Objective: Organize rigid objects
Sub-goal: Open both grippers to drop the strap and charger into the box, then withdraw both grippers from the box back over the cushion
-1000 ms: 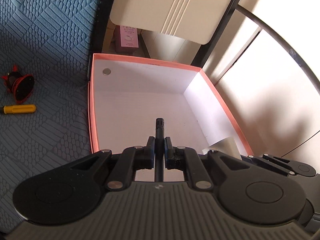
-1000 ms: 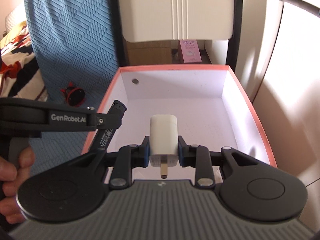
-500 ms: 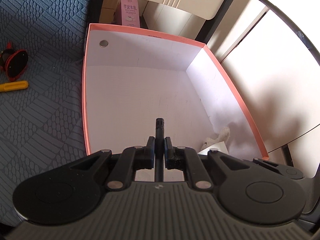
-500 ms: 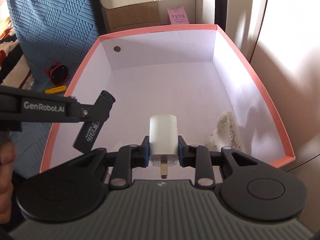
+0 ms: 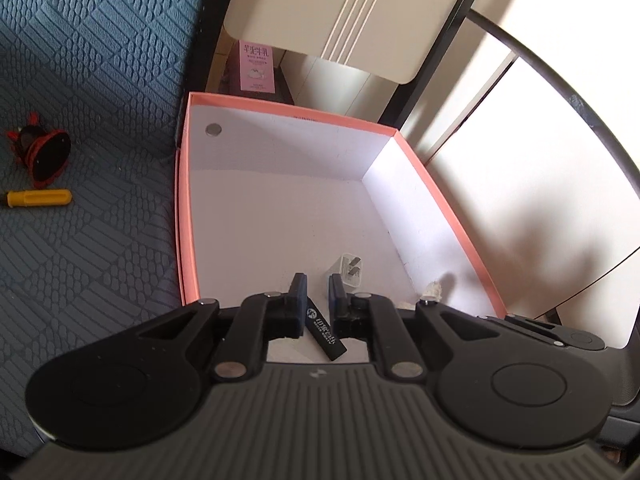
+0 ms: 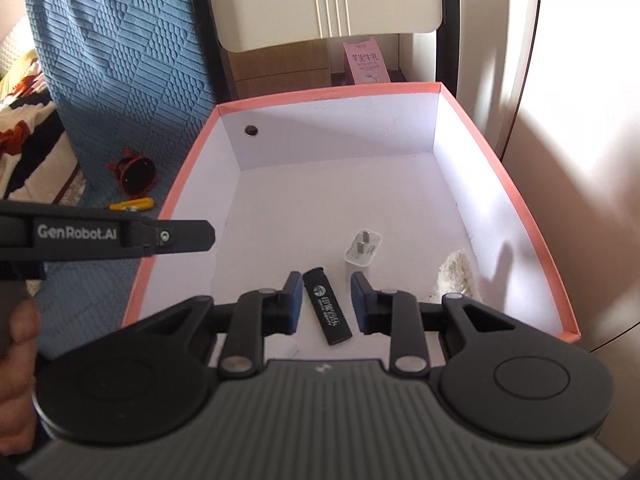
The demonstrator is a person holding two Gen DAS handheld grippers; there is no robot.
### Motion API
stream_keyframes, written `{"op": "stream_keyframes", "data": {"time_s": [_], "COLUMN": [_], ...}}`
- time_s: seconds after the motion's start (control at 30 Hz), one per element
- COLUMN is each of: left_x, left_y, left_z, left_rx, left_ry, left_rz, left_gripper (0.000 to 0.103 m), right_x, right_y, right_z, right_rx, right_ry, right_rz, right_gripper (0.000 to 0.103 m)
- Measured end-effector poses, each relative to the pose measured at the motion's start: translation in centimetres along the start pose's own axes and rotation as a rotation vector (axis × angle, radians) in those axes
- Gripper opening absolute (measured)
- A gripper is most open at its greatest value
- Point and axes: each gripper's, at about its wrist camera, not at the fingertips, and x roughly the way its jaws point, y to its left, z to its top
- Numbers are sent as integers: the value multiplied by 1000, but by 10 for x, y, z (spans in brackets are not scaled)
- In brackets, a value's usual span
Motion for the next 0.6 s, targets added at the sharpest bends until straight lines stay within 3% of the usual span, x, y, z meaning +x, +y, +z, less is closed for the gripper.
{"op": "stream_keyframes", "data": {"time_s": [0.27, 0.6], "left_x": [-50, -123], "left_y": [5, 17], "left_z": [9, 7], "left_rx": [32, 63], "left_ry": [-117, -268], "left_rz": [37, 76], "left_gripper": [12, 12], "right_x": [-34, -66], "right_y": [25, 57], "right_z": [21, 35], "right_rx": [-51, -96], "right_ry": [-133, -216], "right_rz": [55, 169], "right_gripper": [30, 30]}}
